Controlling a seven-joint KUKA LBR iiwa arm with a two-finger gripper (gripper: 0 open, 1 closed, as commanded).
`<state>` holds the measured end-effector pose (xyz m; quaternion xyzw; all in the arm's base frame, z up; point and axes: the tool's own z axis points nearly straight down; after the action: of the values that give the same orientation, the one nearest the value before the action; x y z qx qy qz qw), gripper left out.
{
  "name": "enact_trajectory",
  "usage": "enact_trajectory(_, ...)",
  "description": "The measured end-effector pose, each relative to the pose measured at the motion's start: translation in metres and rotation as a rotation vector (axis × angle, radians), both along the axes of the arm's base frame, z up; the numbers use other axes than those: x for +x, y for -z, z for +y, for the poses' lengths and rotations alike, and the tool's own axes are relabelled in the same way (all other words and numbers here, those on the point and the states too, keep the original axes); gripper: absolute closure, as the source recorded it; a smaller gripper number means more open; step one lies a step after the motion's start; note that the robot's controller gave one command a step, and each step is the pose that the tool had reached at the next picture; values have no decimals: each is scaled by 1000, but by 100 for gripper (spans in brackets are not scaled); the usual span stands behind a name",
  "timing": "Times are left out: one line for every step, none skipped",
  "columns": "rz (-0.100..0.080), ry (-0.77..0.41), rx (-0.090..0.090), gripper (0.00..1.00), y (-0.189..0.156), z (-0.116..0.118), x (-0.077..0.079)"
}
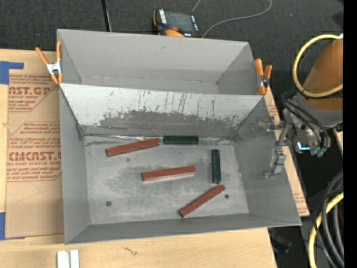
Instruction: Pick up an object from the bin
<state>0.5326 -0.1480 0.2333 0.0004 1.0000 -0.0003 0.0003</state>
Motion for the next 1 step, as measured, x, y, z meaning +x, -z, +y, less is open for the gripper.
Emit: enact_trajectory(6,-211,5,0,120,92,-2)
